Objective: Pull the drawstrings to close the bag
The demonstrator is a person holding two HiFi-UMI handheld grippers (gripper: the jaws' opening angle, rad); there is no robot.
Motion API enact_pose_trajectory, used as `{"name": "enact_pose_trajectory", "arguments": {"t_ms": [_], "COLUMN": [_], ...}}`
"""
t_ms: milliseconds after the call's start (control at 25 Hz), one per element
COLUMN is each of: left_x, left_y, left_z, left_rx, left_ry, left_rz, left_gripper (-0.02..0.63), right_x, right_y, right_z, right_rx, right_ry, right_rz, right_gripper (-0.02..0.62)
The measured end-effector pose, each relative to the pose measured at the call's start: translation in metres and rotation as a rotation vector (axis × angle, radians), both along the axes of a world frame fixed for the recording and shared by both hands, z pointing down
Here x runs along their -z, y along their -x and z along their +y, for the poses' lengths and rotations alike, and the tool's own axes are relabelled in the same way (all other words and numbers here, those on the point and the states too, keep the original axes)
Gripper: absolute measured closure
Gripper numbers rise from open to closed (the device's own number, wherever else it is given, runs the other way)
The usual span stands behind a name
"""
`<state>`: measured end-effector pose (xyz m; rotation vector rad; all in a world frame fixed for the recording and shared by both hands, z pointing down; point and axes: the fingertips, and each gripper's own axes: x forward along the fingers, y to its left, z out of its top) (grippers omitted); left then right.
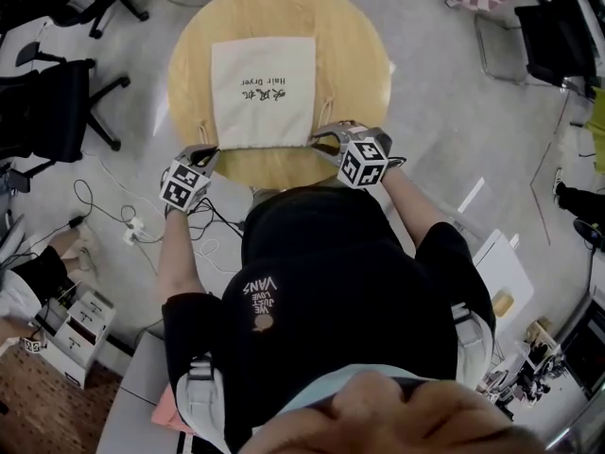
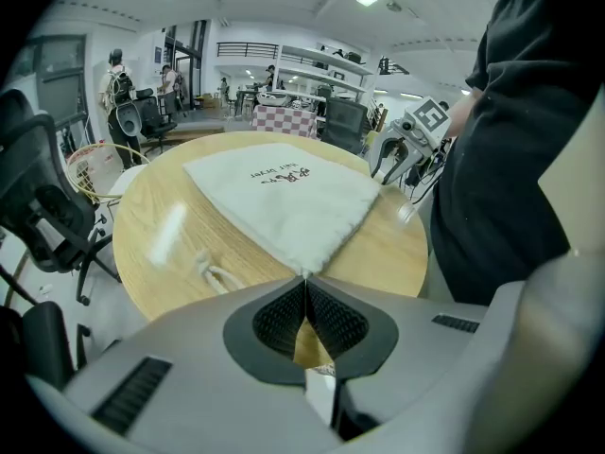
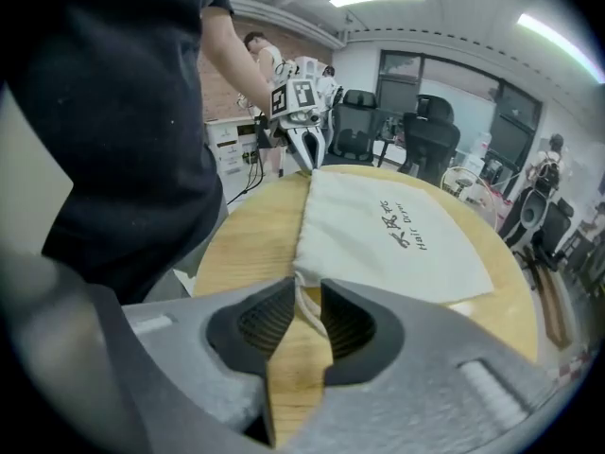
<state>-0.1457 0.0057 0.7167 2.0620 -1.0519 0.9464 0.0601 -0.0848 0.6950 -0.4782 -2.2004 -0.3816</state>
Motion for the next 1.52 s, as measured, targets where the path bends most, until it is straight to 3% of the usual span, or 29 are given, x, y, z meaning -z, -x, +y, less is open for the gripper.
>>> {"name": "enact_pose_trajectory", "arguments": {"t_ms": [400, 640, 680, 880, 1040, 1240, 1520], "left_x": [-0.004, -0.005, -0.006, -0.007, -0.008, -0.006, 0.0], "left_y": [0.0, 0.002, 0.002, 0.003, 0.003, 0.002, -0.001], "left_z": [0.0, 0.0, -0.001, 0.0, 0.0, 0.001, 0.001], "left_rx": [0.031, 0.044, 0.044, 0.041, 0.039, 0.038, 0.082], "left_ry": [0.003, 0.006, 0.007, 0.009, 0.009, 0.009, -0.005], "left_rz": [-0.006, 0.0, 0.001, 0.004, 0.01, 0.023, 0.095], "left_gripper": [0.591, 0.591, 0.591, 0.589, 0.589, 0.591, 0.591], "right_x": [-0.021, -0.028, -0.028, -0.028, -0.027, -0.021, -0.005], "right_y": [-0.003, -0.003, -0.003, -0.002, -0.001, -0.002, -0.002], "right_z": [0.0, 0.005, 0.004, 0.005, 0.003, 0.0, -0.022], "right_rx": [0.225, 0.262, 0.259, 0.213, 0.114, -0.082, -0.553], "right_ry": [-0.041, -0.02, -0.017, 0.007, 0.045, 0.166, 0.508], "right_rz": [0.113, 0.144, 0.146, 0.144, 0.138, 0.127, -0.025], "right_gripper": [0.511, 0.527, 0.571, 0.578, 0.586, 0.591, 0.594]}}
